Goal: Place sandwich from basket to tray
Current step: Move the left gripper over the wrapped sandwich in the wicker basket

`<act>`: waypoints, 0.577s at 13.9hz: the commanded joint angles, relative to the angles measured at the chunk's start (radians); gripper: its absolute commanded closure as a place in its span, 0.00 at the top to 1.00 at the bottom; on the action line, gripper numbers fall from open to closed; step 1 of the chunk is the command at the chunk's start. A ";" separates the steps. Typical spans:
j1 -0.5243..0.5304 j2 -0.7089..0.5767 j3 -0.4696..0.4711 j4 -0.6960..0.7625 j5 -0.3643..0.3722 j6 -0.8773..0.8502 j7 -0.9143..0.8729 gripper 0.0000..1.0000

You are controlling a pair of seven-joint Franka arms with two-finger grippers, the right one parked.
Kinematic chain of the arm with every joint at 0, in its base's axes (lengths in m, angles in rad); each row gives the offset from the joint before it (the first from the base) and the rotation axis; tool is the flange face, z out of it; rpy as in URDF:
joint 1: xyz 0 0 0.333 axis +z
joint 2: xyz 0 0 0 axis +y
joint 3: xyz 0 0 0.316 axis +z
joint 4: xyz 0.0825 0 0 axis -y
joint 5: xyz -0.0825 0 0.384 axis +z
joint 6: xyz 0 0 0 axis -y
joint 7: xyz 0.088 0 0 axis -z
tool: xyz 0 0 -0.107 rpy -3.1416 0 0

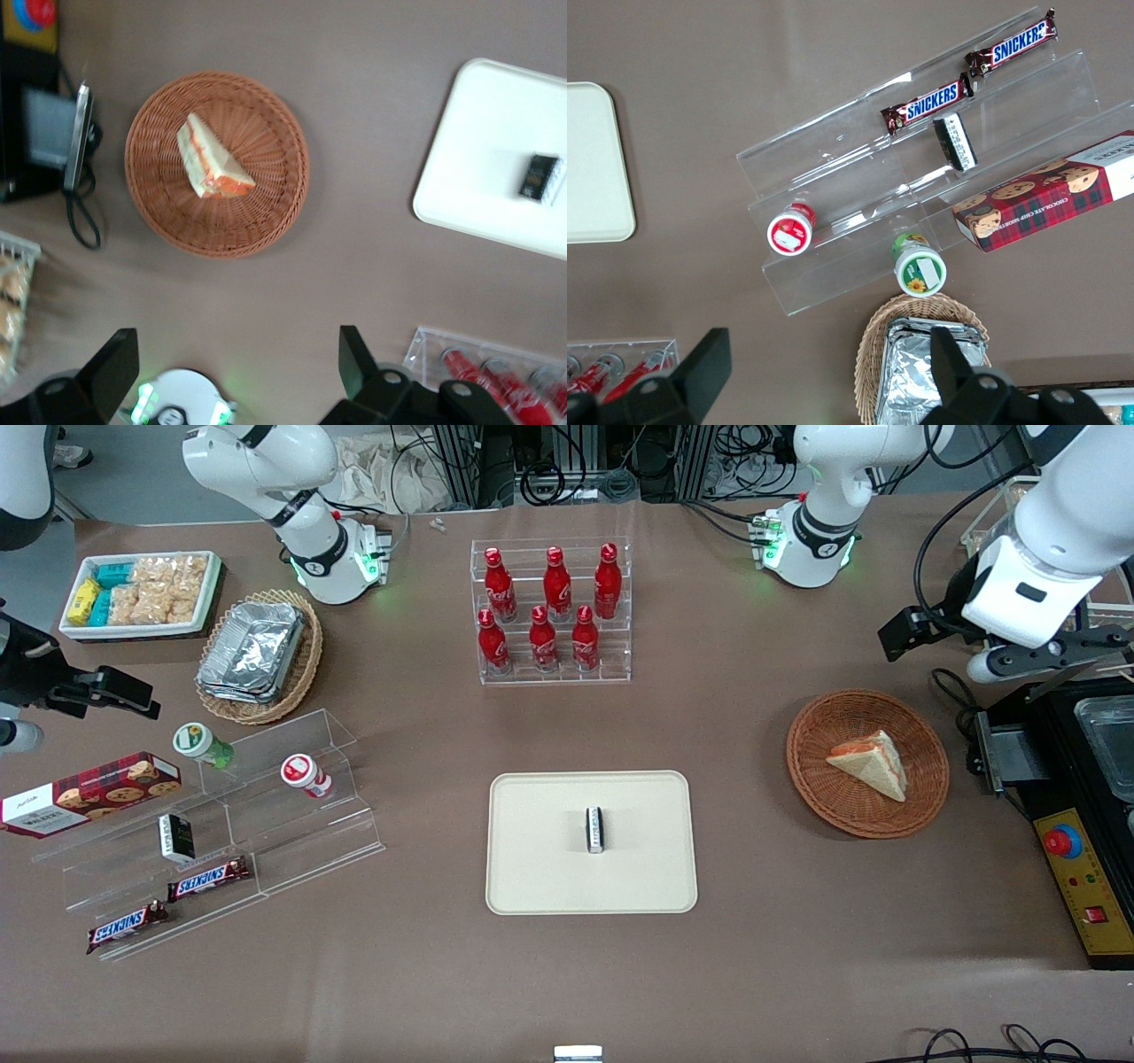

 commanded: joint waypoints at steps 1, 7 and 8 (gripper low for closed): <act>0.006 -0.001 0.019 -0.057 0.007 0.017 -0.226 1.00; 0.006 -0.153 0.125 -0.494 -0.011 0.376 -0.311 1.00; 0.006 -0.152 0.126 -0.557 -0.011 0.452 -0.344 1.00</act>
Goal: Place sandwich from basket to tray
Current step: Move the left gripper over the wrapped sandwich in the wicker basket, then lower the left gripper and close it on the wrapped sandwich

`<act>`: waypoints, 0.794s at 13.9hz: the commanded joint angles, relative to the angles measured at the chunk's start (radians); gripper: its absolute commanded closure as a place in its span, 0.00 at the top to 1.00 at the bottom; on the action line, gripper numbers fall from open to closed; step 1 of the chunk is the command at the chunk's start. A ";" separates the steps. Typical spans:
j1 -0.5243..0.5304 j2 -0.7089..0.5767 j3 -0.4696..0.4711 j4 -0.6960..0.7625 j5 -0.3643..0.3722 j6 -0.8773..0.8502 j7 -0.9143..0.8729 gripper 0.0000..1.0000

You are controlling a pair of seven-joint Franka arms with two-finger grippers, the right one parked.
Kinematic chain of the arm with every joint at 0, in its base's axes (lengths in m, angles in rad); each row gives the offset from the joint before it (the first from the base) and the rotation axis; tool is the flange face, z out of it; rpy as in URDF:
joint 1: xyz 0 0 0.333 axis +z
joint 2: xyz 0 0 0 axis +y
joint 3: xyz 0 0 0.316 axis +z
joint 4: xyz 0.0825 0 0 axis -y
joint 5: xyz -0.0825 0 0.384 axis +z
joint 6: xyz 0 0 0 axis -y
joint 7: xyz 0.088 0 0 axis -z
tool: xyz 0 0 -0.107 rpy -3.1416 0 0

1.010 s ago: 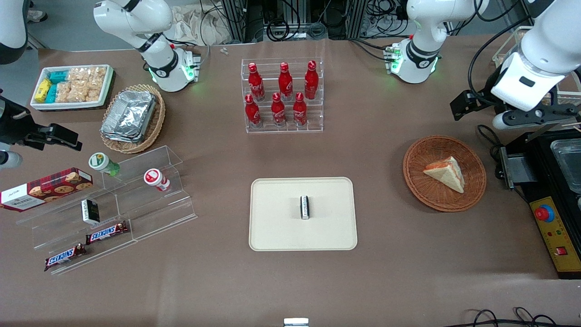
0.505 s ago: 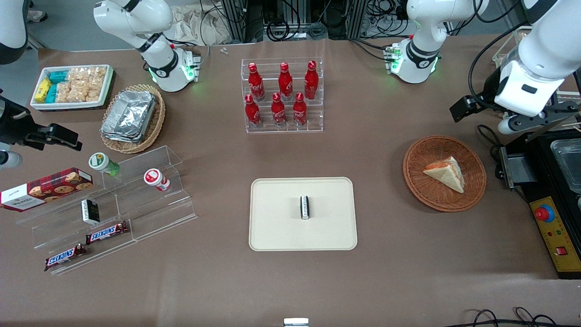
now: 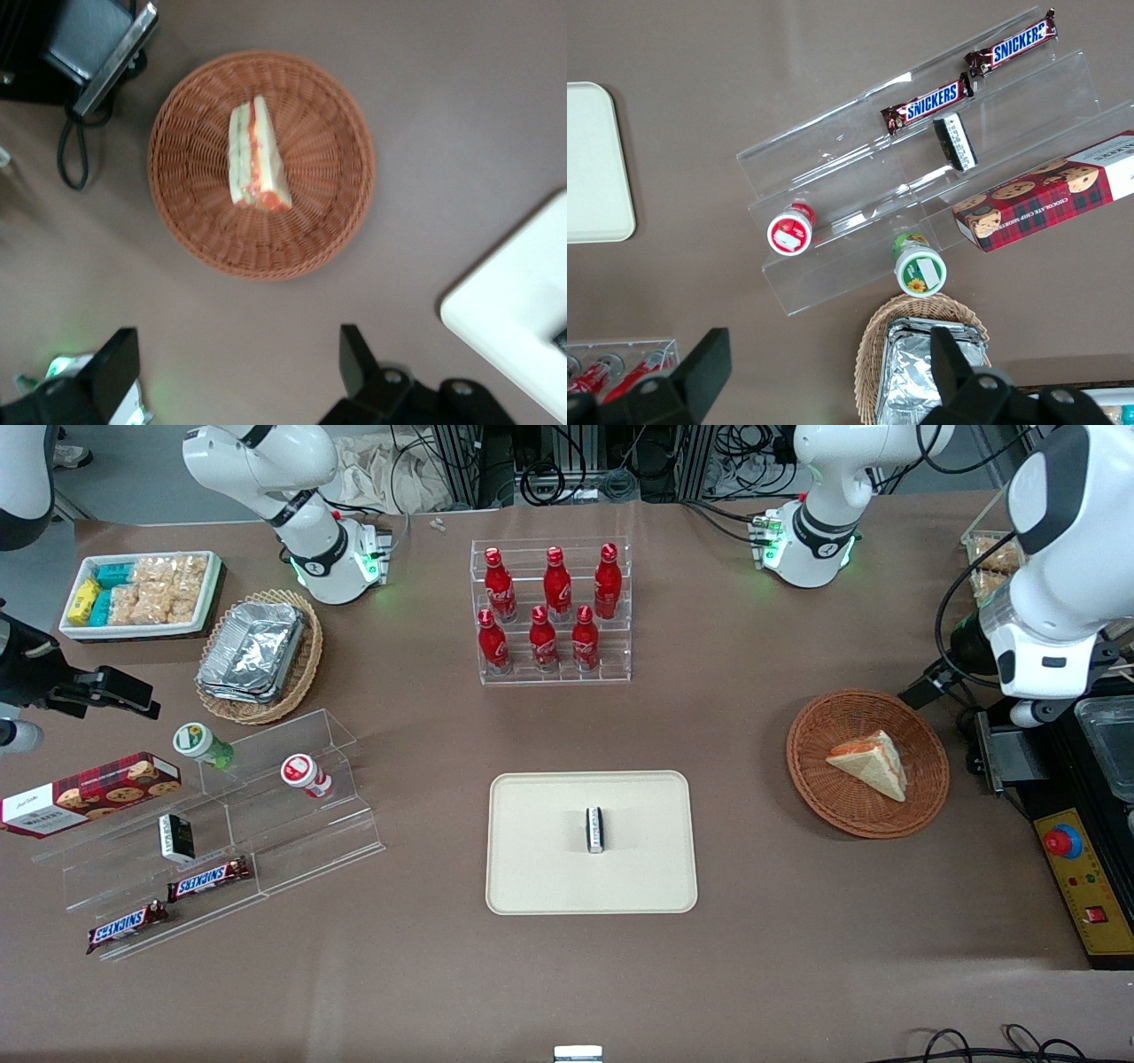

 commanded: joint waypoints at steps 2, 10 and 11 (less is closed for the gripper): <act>0.003 -0.036 0.005 -0.255 -0.011 0.259 -0.077 1.00; 0.039 0.213 0.074 -0.442 -0.009 0.774 -0.079 1.00; 0.039 0.245 0.076 -0.444 -0.009 0.809 -0.079 1.00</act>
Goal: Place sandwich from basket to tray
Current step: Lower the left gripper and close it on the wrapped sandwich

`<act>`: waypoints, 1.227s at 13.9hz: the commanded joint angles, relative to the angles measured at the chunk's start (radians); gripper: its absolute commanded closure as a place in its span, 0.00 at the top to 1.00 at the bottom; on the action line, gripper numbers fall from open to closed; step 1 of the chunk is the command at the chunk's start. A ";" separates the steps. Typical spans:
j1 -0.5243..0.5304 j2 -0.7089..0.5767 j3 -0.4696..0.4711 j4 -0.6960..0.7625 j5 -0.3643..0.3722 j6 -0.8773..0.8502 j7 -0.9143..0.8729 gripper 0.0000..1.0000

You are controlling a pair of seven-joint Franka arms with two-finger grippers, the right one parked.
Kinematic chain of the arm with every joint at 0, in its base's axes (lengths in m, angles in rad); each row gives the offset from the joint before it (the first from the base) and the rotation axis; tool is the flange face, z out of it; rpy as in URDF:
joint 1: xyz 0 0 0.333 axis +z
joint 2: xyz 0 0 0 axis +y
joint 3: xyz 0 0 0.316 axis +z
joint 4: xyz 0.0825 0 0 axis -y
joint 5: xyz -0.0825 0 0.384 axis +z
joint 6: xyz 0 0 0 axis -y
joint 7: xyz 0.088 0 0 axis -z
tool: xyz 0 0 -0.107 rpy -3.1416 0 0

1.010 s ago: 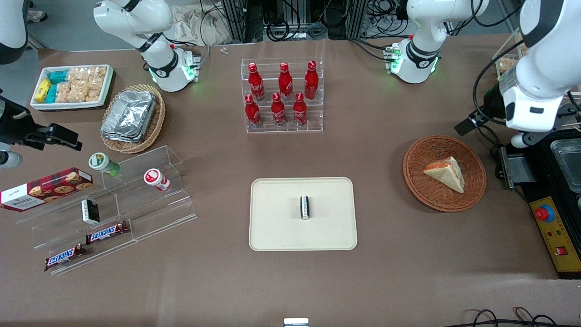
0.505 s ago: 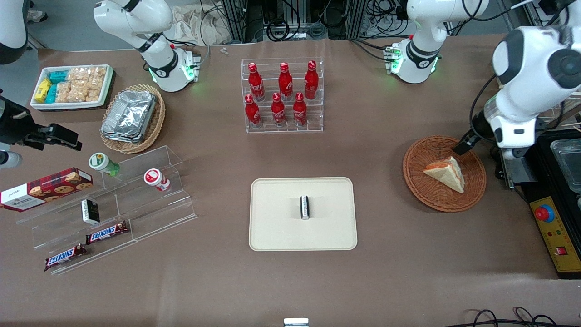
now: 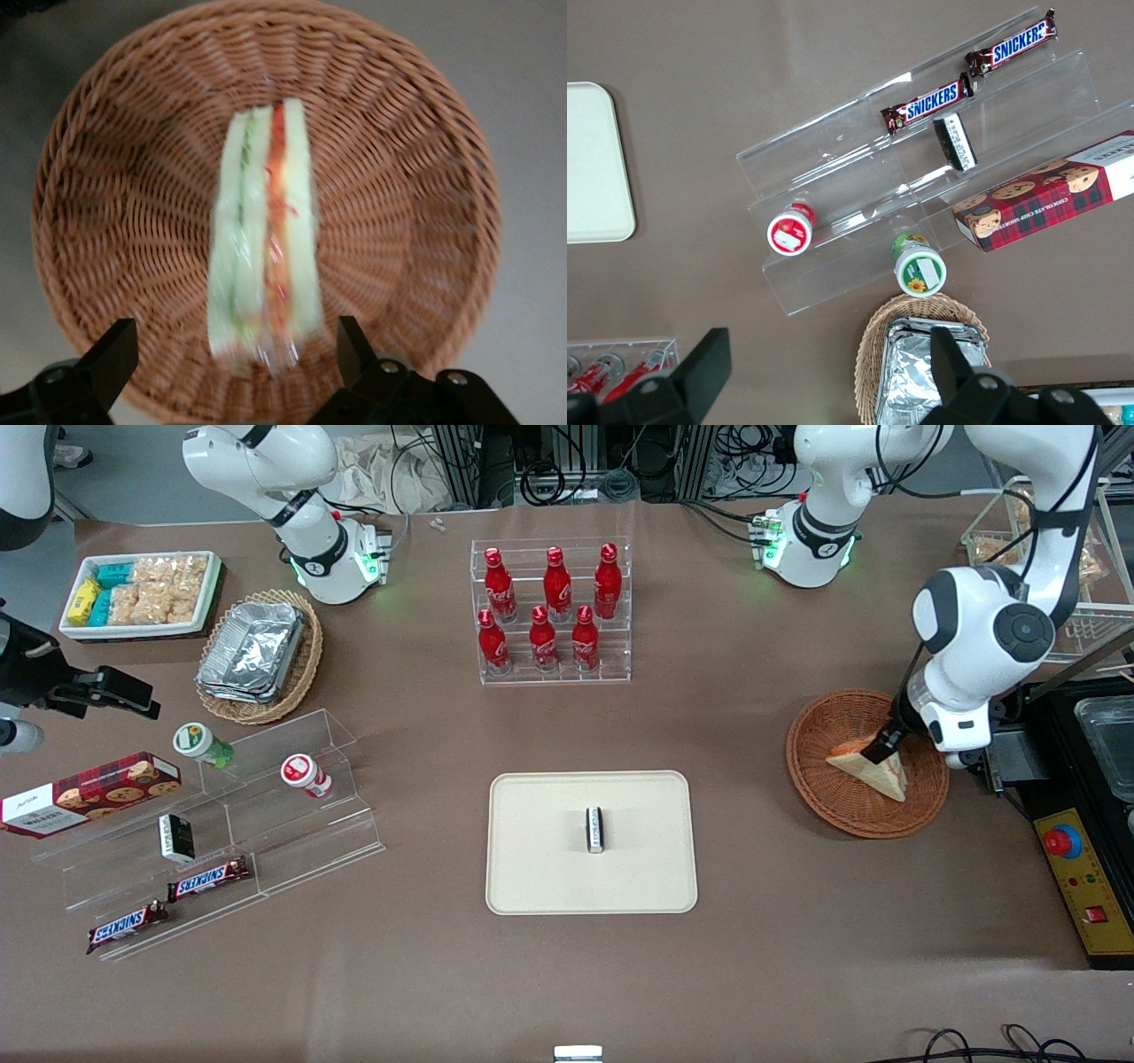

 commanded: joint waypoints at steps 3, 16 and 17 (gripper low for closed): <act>0.003 0.121 0.003 -0.014 0.000 0.176 -0.017 1.00; -0.023 -0.225 -0.081 0.126 0.000 -0.385 0.230 0.00; -0.023 -0.222 -0.127 0.190 -0.001 -0.460 0.293 0.00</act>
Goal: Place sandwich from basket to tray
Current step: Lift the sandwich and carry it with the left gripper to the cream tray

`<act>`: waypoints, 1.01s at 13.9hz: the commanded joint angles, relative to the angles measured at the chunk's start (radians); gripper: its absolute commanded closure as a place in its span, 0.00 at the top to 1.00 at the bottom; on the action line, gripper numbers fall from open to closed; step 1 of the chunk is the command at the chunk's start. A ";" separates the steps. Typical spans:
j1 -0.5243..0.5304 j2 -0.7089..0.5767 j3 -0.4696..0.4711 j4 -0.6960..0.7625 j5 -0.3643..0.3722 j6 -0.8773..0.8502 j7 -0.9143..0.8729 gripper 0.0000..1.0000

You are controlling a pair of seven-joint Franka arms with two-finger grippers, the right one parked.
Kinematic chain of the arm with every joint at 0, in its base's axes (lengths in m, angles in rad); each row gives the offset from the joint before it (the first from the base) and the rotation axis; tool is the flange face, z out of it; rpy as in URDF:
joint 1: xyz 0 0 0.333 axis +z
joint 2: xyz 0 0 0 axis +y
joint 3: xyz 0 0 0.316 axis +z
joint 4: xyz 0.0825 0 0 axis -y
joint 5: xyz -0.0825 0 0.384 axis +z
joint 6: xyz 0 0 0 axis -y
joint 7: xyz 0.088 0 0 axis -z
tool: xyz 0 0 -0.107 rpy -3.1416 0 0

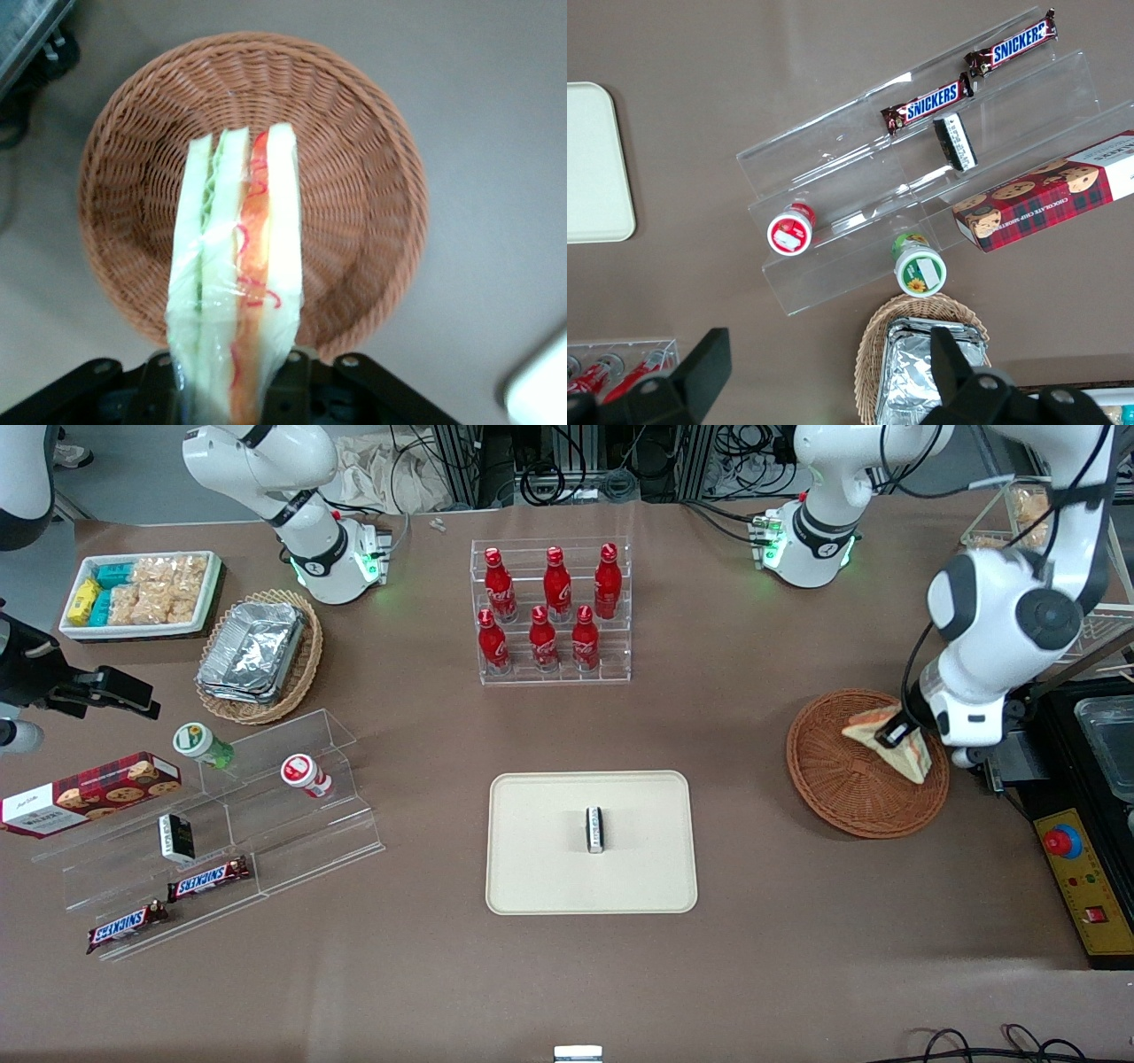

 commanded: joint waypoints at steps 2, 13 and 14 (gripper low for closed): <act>-0.004 0.011 -0.163 0.198 -0.005 -0.211 0.154 0.00; -0.063 0.588 -0.495 0.620 0.250 -0.075 -0.079 0.00; -0.066 0.640 -0.501 0.620 0.291 0.006 -0.105 0.00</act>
